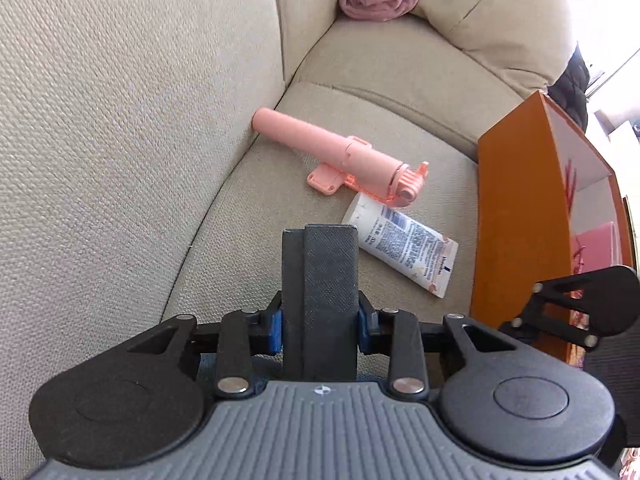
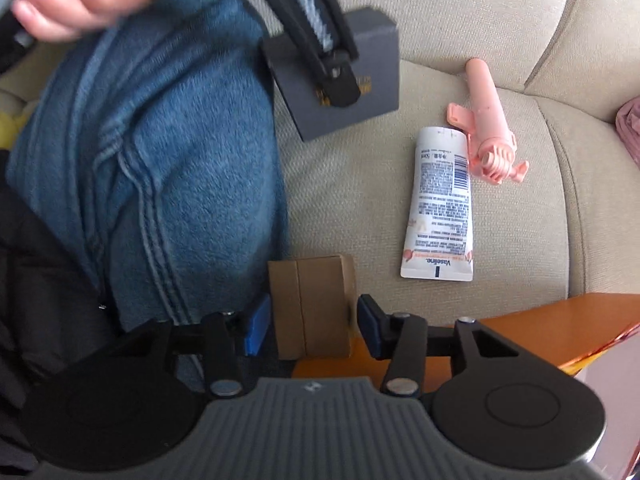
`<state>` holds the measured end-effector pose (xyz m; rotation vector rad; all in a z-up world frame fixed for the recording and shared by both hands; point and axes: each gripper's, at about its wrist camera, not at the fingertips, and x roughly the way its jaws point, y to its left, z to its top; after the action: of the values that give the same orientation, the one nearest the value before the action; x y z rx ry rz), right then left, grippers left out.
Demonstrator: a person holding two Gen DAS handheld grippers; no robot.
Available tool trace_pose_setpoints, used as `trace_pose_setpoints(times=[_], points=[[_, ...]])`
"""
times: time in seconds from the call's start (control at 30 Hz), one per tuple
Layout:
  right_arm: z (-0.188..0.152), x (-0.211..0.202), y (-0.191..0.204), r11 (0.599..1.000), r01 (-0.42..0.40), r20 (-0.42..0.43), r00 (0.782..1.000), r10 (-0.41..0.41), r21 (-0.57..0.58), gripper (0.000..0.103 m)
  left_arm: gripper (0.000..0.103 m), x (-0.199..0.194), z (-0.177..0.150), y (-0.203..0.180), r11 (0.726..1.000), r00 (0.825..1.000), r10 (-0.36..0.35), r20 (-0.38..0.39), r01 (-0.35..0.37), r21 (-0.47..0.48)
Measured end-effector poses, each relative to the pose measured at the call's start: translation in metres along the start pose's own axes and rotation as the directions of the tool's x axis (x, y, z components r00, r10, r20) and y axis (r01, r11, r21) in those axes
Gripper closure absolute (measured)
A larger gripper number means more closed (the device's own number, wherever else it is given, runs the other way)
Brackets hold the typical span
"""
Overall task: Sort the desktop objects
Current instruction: 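Carry the black box with left and brown box with right toward the orange box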
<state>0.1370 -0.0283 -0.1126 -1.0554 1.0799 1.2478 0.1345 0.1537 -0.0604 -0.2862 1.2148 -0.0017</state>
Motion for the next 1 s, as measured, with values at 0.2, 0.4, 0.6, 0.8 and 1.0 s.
trace_pose_setpoints(times=[0.2,0.4,0.6,0.8,1.0], points=[[-0.001,0.008,0.0,0.998,0.036,0.023,0.999,-0.037,0.047,0.052,0.065,-0.02,-0.005,-0.005,1.0,0.999,0.001,0.039,-0.001,-0.004],[-0.004,-0.007,0.009,0.994,0.091,0.087,0.991,-0.097,0.068,0.054,0.065,-0.042,-0.012,-0.01,1.0,0.997,0.012,0.083,-0.012,0.006],[-0.018,-0.067,0.012,0.983,0.11,0.248,0.958,-0.144,0.145,0.054,0.065,-0.069,-0.015,-0.028,0.999,0.991,-0.008,0.135,0.002,0.048],[-0.052,-0.138,0.016,0.937,0.115,0.395,0.885,-0.247,0.329,0.054,0.065,-0.099,-0.01,-0.064,0.99,0.975,-0.078,0.208,0.051,0.133],[-0.1,-0.168,-0.008,0.822,0.114,0.416,0.818,-0.396,0.559,0.054,0.065,-0.107,0.003,-0.117,0.964,0.961,-0.163,0.225,0.107,0.243]])
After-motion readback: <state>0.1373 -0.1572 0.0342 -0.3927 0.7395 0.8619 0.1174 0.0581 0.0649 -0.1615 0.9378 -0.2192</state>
